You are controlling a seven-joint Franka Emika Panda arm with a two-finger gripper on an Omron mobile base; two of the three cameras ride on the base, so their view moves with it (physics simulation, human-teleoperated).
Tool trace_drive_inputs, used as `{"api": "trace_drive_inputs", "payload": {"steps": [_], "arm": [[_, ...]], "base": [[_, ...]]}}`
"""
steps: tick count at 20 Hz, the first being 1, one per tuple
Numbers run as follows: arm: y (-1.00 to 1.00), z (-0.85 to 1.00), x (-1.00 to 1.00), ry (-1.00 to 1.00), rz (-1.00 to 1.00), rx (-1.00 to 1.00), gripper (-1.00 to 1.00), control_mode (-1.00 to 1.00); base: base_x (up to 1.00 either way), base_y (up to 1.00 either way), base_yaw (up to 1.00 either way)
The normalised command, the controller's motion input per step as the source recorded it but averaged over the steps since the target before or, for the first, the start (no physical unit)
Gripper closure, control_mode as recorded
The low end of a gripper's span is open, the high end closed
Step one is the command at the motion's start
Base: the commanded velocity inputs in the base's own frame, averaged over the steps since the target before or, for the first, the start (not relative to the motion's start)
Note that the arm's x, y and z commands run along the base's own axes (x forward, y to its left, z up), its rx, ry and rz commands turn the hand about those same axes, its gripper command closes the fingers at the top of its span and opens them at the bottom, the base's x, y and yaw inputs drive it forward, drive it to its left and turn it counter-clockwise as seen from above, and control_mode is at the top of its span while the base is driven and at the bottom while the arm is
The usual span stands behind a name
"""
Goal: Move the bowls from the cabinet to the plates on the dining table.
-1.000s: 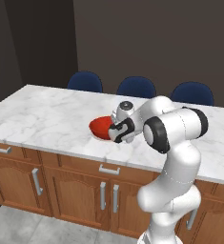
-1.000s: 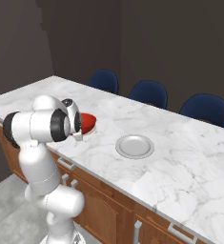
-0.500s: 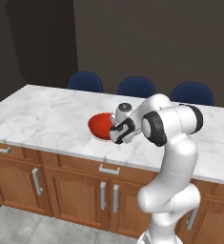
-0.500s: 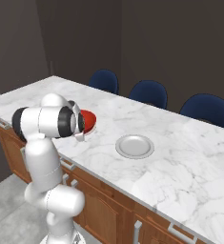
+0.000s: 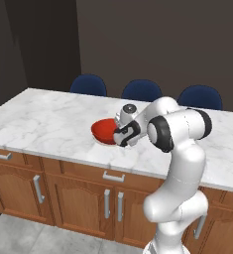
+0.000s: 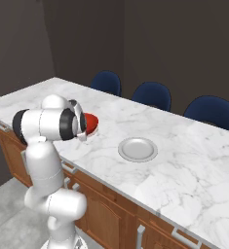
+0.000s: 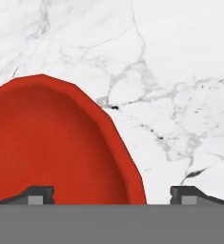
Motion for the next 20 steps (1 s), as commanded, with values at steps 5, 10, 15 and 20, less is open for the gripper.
{"api": "trace_drive_inputs", "payload": {"steps": [5, 10, 15, 20], "arm": [[-0.16, 0.30, -0.04, 0.00, -0.01, 0.01, -1.00, -1.00], [-0.24, 0.32, -0.22, -0.02, -0.01, 0.03, -1.00, -1.00], [-0.15, 0.39, -0.41, -0.01, 0.00, 0.05, -1.00, -1.00], [-0.17, 0.45, -0.59, 0.00, 0.00, 0.10, -1.00, -1.00]], "base": [[0.00, 0.00, 0.00], [0.00, 0.00, 0.00], [0.00, 0.00, 0.00], [0.00, 0.00, 0.00]]}}
